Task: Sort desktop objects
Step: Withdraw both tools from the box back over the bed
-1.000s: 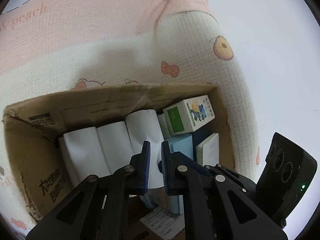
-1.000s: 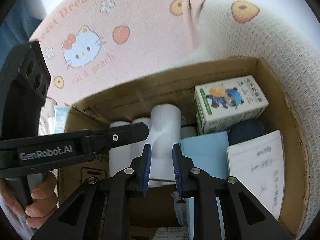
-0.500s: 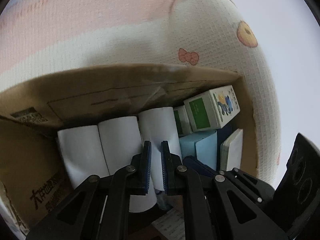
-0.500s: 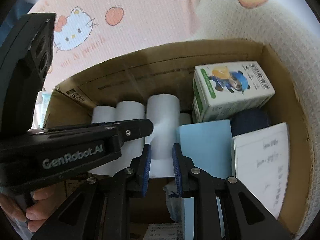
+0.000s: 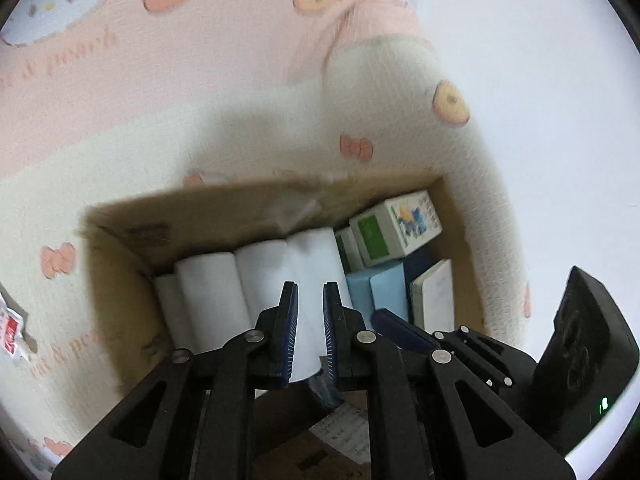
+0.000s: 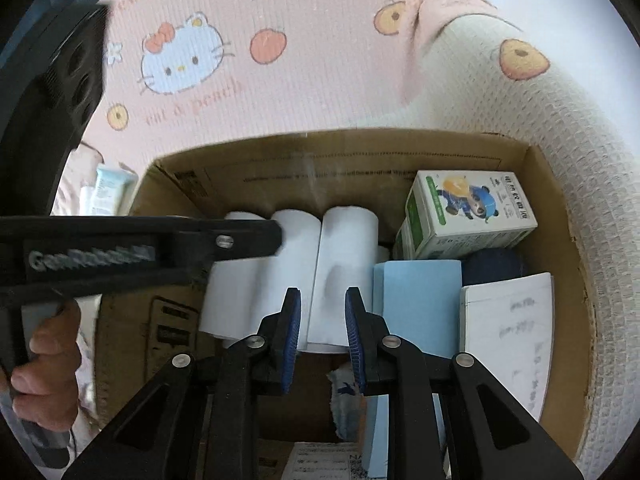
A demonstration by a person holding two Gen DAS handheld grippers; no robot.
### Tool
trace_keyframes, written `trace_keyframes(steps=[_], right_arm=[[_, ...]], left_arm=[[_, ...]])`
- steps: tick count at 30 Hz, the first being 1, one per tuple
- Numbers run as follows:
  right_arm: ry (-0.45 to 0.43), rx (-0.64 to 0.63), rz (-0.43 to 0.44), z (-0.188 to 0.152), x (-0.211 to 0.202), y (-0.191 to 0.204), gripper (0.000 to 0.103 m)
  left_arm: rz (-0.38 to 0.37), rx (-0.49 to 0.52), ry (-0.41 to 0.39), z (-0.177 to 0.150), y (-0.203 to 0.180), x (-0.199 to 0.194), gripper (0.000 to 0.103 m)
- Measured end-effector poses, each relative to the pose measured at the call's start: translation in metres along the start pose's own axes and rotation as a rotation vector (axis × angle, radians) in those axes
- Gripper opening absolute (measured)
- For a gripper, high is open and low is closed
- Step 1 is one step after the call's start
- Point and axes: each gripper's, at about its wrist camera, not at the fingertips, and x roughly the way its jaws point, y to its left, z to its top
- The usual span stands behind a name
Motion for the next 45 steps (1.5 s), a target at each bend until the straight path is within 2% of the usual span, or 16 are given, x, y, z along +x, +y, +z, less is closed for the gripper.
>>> trace_keyframes(steps=[2, 4, 7, 9, 12, 13, 14, 16, 21, 25, 29, 32, 37, 45], right_arm=[[-0.013, 0.006, -0.001, -0.002, -0.009, -0.001, 0.019], [-0.027, 0.009, -0.009, -0.004, -0.017, 0.000, 0.019], [-0.041, 0.019, -0.004, -0.004, -0.024, 0.005, 0.019], [-0.050, 0.018, 0.006, 0.002, -0.025, 0.015, 0.019], [-0.051, 0.007, 0.002, -0.009, -0.029, 0.023, 0.019], [-0.049, 0.004, 0.004, -0.007, -0.026, 0.024, 0.019], [-0.050, -0.003, 0.007, -0.010, -0.029, 0.024, 0.019], [-0.060, -0.024, -0.009, -0.018, -0.034, 0.032, 0.019], [-0.160, -0.185, -0.050, -0.039, -0.054, 0.065, 0.019], [-0.216, -0.261, -0.022, -0.051, -0.069, 0.087, 0.019], [-0.226, -0.328, -0.043, -0.054, -0.074, 0.111, 0.019], [-0.242, -0.371, -0.022, -0.050, -0.075, 0.134, 0.019], [-0.251, -0.419, 0.017, -0.043, -0.073, 0.167, 0.019], [-0.194, -0.539, 0.026, -0.031, -0.050, 0.231, 0.019]], left_arm=[[0.025, 0.038, -0.055, -0.001, 0.002, -0.014, 0.018], [0.039, 0.069, -0.077, -0.001, 0.003, -0.023, 0.025], [0.007, 0.069, -0.081, -0.002, 0.006, -0.033, 0.037], [-0.011, 0.061, -0.097, -0.009, 0.012, -0.044, 0.039], [-0.017, 0.068, -0.135, -0.022, 0.020, -0.060, 0.039], [-0.025, 0.073, -0.160, -0.028, 0.022, -0.066, 0.038], [-0.028, 0.074, -0.196, -0.033, 0.025, -0.072, 0.023], [-0.020, 0.070, -0.254, -0.042, 0.030, -0.085, 0.005], [-0.038, 0.082, -0.320, -0.061, 0.037, -0.110, 0.005], [-0.035, 0.127, -0.341, -0.082, 0.039, -0.128, 0.005], [-0.025, 0.168, -0.339, -0.098, 0.045, -0.140, 0.005], [0.004, 0.195, -0.353, -0.110, 0.056, -0.150, 0.005], [0.047, 0.201, -0.377, -0.127, 0.091, -0.170, 0.005], [0.101, 0.093, -0.385, -0.136, 0.170, -0.191, 0.005]])
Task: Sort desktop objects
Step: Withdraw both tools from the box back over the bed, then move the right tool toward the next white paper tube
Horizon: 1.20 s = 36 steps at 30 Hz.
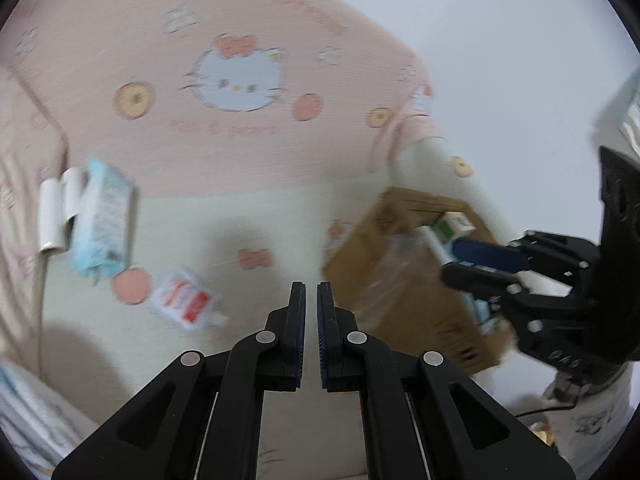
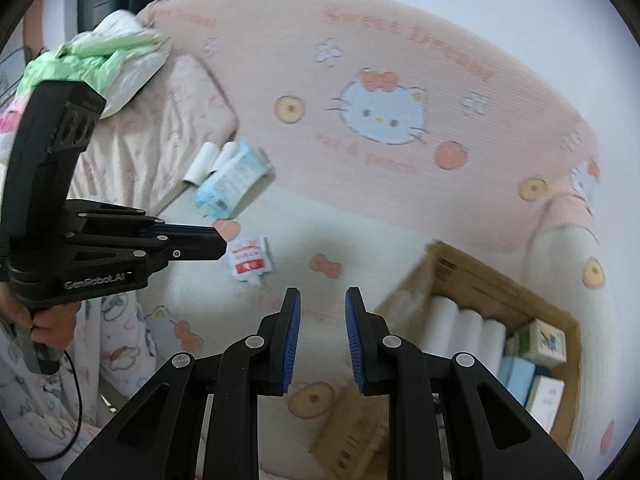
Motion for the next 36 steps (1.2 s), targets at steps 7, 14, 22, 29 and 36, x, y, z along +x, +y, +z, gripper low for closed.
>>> trace_keyframes(steps=[7, 14, 22, 29, 36], right_arm=[[0.044, -0.063, 0.016, 0.027, 0.031, 0.034, 0.019], [0.106, -0.153, 0.041, 0.048, 0.072, 0.075, 0.019], [0.108, -0.198, 0.107, 0.078, 0.105, 0.100, 0.019], [0.089, -0.204, 0.136, 0.104, 0.126, 0.111, 0.019], [0.129, -0.163, 0.205, 0.123, 0.166, 0.122, 0.019]], left_arm=[[0.082, -0.090, -0.070, 0.003, 0.063, -0.007, 0.005], [0.167, -0.032, -0.142, 0.021, 0.093, -0.014, 0.005], [0.167, -0.149, -0.174, 0.029, 0.150, -0.014, 0.005], [0.186, -0.406, -0.231, 0.031, 0.220, 0.001, 0.005], [0.111, -0.635, -0.291, 0.025, 0.265, -0.007, 0.005]])
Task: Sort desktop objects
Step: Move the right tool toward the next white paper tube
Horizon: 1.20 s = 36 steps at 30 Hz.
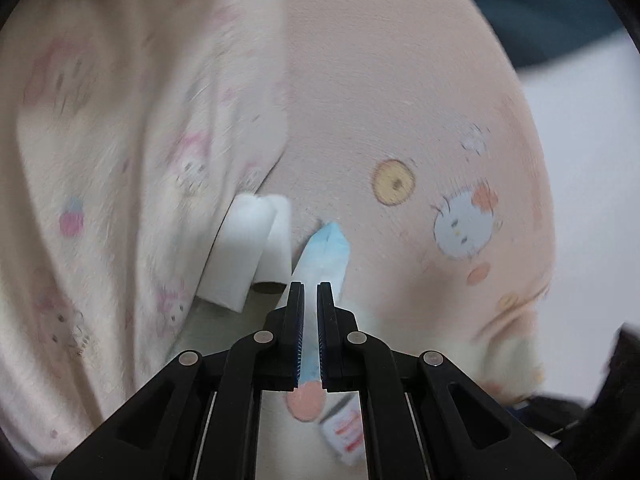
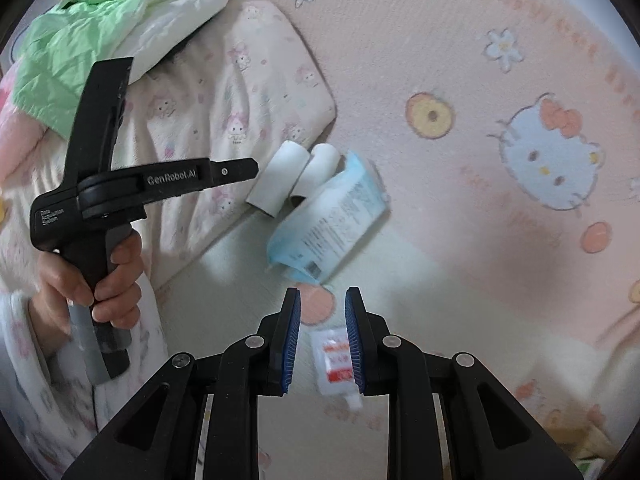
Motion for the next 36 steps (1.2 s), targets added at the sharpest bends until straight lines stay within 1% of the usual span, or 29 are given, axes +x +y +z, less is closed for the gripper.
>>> trace_keyframes(steps=[1, 2, 3, 4, 6, 7, 8, 10, 11, 15, 17, 20, 21, 25, 28, 31, 32, 36], right_arm=[[0.013, 0.003, 0.009, 0.003, 0.006, 0.001, 0.019], [0.045, 0.006, 0.025, 0.008, 0.018, 0.003, 0.019], [0.062, 0.004, 0.031, 0.011, 0.026, 0.004, 0.019], [0.075, 0.000, 0.034, 0.015, 0.034, 0.007, 0.019], [0.083, -0.013, 0.040, 0.021, 0.046, 0.013, 0.019], [0.085, -0.021, 0.051, 0.025, 0.052, 0.017, 0.019], [0.085, -0.026, 0.058, 0.027, 0.055, 0.018, 0.019], [0.072, -0.042, 0.077, 0.035, 0.062, 0.022, 0.019], [0.064, -0.042, 0.088, 0.039, 0.065, 0.023, 0.019], [0.073, 0.027, 0.140, 0.055, 0.085, 0.017, 0.019], [0.082, 0.049, 0.169, 0.061, 0.096, 0.016, 0.019], [0.094, 0.073, 0.170, 0.069, 0.111, 0.018, 0.020], [0.095, 0.081, 0.173, 0.071, 0.115, 0.020, 0.020], [0.112, 0.095, 0.177, 0.077, 0.133, 0.025, 0.020], [0.117, 0.098, 0.198, 0.079, 0.145, 0.029, 0.020], [0.143, 0.108, 0.177, 0.081, 0.157, 0.030, 0.020], [0.149, 0.119, 0.182, 0.082, 0.162, 0.030, 0.020], [0.160, 0.143, 0.200, 0.085, 0.170, 0.028, 0.020]], left_arm=[[-0.057, -0.071, 0.046, 0.003, 0.011, 0.006, 0.005], [-0.096, -0.115, 0.077, 0.005, 0.018, 0.010, 0.005], [-0.112, -0.143, 0.090, 0.006, 0.022, 0.013, 0.005], [-0.098, -0.163, 0.080, 0.008, 0.026, 0.013, 0.005], [-0.048, -0.148, 0.048, 0.010, 0.025, 0.010, 0.007], [-0.025, -0.133, 0.038, 0.012, 0.024, 0.010, 0.014], [-0.019, -0.127, 0.042, 0.013, 0.023, 0.011, 0.023], [-0.029, -0.128, 0.055, 0.016, 0.024, 0.014, 0.032], [-0.028, -0.131, 0.066, 0.020, 0.026, 0.018, 0.034], [-0.024, -0.169, 0.100, 0.032, 0.034, 0.034, 0.034], [-0.006, -0.173, 0.090, 0.037, 0.036, 0.038, 0.034], [0.047, -0.158, 0.088, 0.043, 0.039, 0.044, 0.034], [0.057, -0.154, 0.099, 0.044, 0.040, 0.047, 0.034], [0.051, -0.188, 0.160, 0.040, 0.047, 0.060, 0.034], [0.062, -0.187, 0.157, 0.041, 0.047, 0.061, 0.034], [0.135, -0.183, 0.160, 0.039, 0.048, 0.065, 0.034], [0.155, -0.178, 0.166, 0.040, 0.049, 0.066, 0.034], [0.174, -0.160, 0.174, 0.038, 0.050, 0.069, 0.034]])
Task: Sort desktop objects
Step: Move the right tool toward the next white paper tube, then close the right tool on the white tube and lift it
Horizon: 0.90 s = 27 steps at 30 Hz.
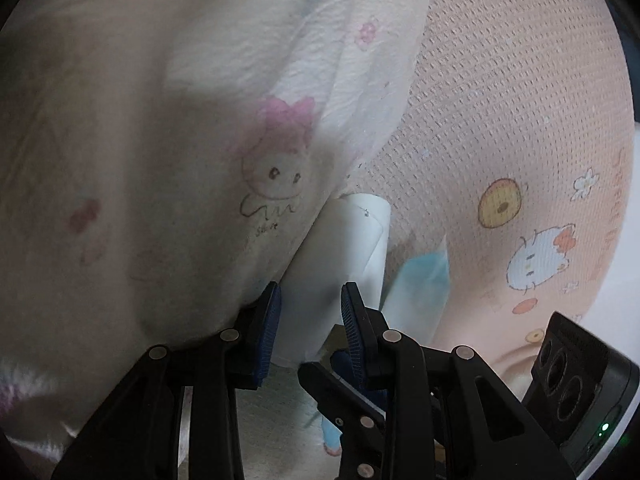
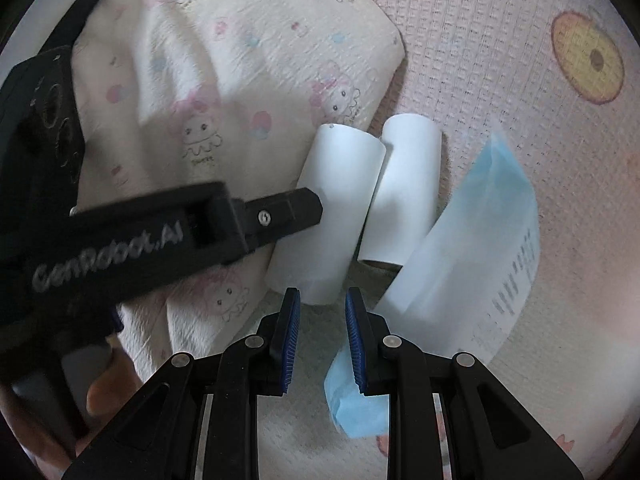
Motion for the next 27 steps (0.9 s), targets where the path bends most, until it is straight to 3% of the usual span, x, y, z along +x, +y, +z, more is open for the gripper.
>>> trace_keyframes(steps=[2, 7, 9, 19, 27], right_arm=[[-0.001, 0.000, 0.019, 0.002, 0.002, 0.001, 0.022], [-0.028, -0.003, 0.021, 0.004, 0.000, 0.003, 0.039], [-0.016, 0.017, 0.054, 0.005, 0.003, 0.001, 0.039], [-0.021, -0.040, 0.017, 0.005, 0.007, 0.011, 0.039], [-0.011, -0.023, 0.030, -0.011, -0.002, 0.010, 0.039]], left_arm=[[0.006, -0.003, 0.000, 0.000, 0.001, 0.001, 0.034], [-0.010, -0.005, 0.031, 0.000, 0.000, 0.008, 0.037], [-0.006, 0.001, 0.037, 0.000, 0.001, 0.010, 0.037], [0.002, 0.024, 0.060, -0.002, -0.002, 0.013, 0.036], [-0.026, 0.028, 0.186, -0.023, 0.005, 0.018, 0.034]])
